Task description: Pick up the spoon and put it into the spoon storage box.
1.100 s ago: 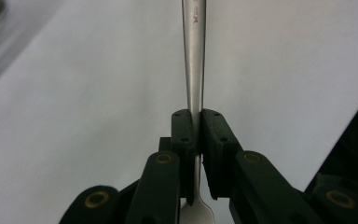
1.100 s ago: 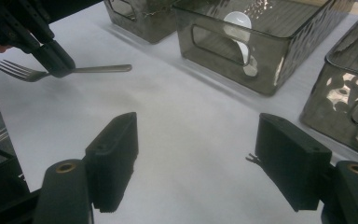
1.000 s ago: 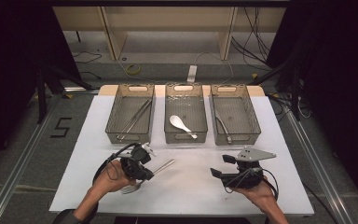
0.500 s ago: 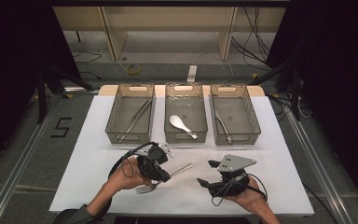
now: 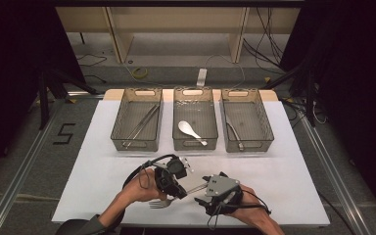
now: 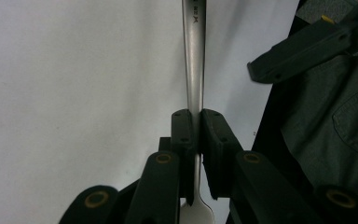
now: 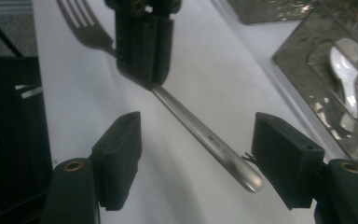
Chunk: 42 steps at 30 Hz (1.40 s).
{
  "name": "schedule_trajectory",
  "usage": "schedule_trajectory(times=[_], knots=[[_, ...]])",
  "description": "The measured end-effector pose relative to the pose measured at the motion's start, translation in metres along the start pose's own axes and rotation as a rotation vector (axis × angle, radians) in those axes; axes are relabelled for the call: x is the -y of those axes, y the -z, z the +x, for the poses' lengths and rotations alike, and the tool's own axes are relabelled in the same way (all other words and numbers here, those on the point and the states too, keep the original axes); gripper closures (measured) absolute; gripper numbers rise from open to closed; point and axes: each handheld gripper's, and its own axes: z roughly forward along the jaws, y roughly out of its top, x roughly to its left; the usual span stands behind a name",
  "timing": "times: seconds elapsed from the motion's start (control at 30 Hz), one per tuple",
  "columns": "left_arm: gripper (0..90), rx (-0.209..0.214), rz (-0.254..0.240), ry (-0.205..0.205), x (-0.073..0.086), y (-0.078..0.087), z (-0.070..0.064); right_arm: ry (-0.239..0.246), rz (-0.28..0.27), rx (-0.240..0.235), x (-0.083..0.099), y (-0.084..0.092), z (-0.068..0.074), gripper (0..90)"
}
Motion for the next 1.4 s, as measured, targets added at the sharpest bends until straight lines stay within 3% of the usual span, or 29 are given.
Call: schedule_trajectory(times=[0.33,0.6,0.63,0.67,0.83,0.9,0.97,1.03,1.13,1.2,1.3,1.4], knots=[[83.1,0.024,0.026,-0.014,-0.003,-0.006,-0.007,0.163,0.072,0.025,-0.003,-0.014,0.012,44.4],[83.0,0.04,0.049,-0.042,-0.005,-0.007,-0.012,0.261,0.134,-0.025,-0.004,-0.021,0.016,59.0],[83.0,0.044,0.051,-0.041,-0.005,-0.008,-0.012,0.263,0.133,-0.025,-0.004,-0.021,0.017,61.6],[83.0,0.053,0.056,-0.046,-0.005,-0.008,-0.012,0.229,0.12,-0.027,-0.004,-0.022,0.019,63.8],[82.9,0.069,0.056,-0.046,-0.006,-0.01,-0.014,0.289,0.141,-0.054,-0.004,-0.021,0.02,76.8],[82.9,0.067,0.057,-0.052,-0.006,-0.01,-0.014,0.334,0.155,-0.075,-0.003,-0.021,0.021,82.7],[84.9,0.064,0.06,-0.062,-0.006,-0.01,-0.015,0.344,0.152,-0.077,-0.002,-0.021,0.024,85.9],[84.4,0.057,0.063,-0.069,-0.007,-0.009,-0.017,0.406,0.162,-0.084,-0.003,-0.02,0.024,87.1],[82.2,0.058,0.041,-0.057,-0.007,-0.005,-0.016,0.409,0.161,-0.082,-0.003,-0.018,0.024,87.5],[70.9,0.041,0.003,-0.036,-0.007,0.001,-0.014,0.409,0.165,-0.074,-0.002,-0.018,0.022,87.6],[51.1,-0.028,-0.078,-0.012,-0.005,0.013,-0.011,0.408,0.178,-0.071,0.001,-0.018,0.018,87.6],[44.1,-0.101,-0.147,-0.006,-0.003,0.027,-0.007,0.381,0.185,-0.044,0.004,-0.016,0.015,87.6]])
